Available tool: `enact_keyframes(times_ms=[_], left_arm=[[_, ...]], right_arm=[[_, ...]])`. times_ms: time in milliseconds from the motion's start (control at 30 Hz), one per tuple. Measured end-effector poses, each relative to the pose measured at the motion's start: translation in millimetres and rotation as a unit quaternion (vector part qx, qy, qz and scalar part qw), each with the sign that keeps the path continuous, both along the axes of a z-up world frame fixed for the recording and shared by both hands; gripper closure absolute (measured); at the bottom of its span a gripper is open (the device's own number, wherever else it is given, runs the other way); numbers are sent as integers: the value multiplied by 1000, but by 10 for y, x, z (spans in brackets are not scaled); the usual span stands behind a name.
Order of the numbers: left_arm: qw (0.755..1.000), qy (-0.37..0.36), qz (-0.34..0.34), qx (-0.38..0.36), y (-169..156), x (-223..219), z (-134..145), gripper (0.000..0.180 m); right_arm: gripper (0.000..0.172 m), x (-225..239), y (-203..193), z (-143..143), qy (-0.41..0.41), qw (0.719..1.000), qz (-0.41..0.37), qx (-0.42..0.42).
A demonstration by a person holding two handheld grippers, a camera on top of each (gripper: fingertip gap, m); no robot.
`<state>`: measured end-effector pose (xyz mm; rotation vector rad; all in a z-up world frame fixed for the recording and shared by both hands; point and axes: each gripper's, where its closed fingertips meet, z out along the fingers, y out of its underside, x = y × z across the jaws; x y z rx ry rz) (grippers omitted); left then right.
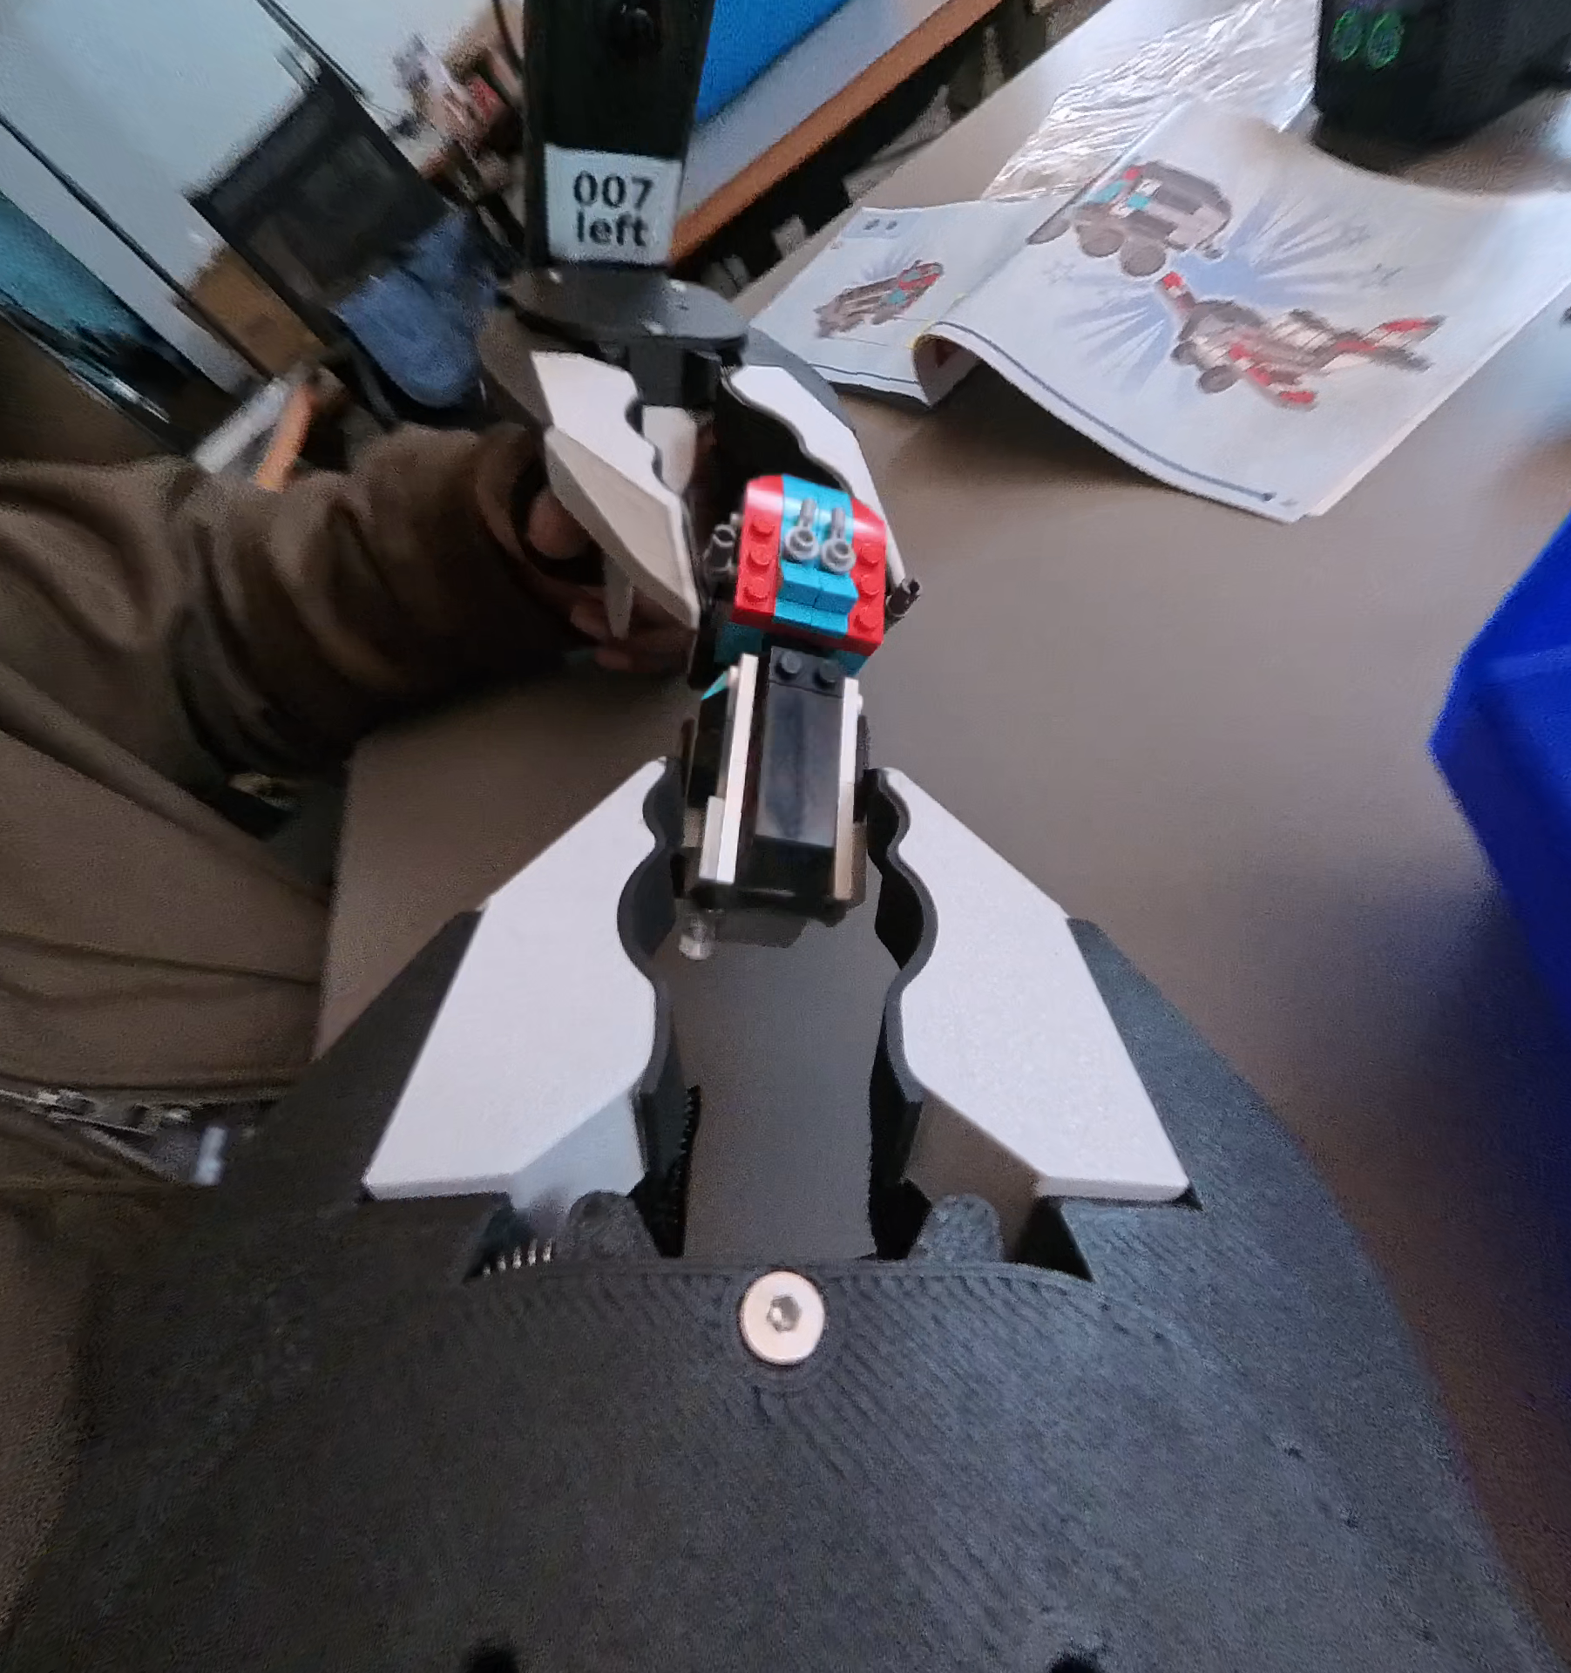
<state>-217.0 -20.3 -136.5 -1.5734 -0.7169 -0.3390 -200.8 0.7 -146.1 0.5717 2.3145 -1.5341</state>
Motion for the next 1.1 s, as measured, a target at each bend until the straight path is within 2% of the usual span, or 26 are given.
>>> enact_keyframes(times_ms=[67, 167, 267, 400, 567, 767, 867, 1000, 1100], left_arm=[[1000, 8, 5, 8, -38, -23, 44, 124], [1000, 18, 12, 16, -123, -74, 116, 116], [999, 29, 28, 26, -207, -136, 179, 116], [998, 36, 46, 19, -265, -193, 183, 118], [997, 45, 59, 4, -279, -227, 153, 119], [996, 46, 80, 15, -307, -276, 178, 120], [995, 47, 89, 20, -344, -305, 207, 120], [995, 44, 91, 22, -353, -313, 209, 120], [995, 45, 89, 19, -335, -306, 190, 121]], right_arm=[[131, -50, 81, -50, 67, 997, -6, 46], [130, -103, 213, -204, 176, 976, 3, 129], [130, -38, 282, -235, 236, 960, 33, 148], [130, 27, 498, -307, 323, 922, 82, 196], [130, 43, 567, -314, 328, 920, 90, 195], [128, 33, 134, -331, 322, 927, 76, 174], [128, 35, 243, -337, 324, 920, 90, 202], [129, 50, 567, -343, 291, 926, 93, 222], [128, 60, 636, -350, 278, 930, 91, 224]])
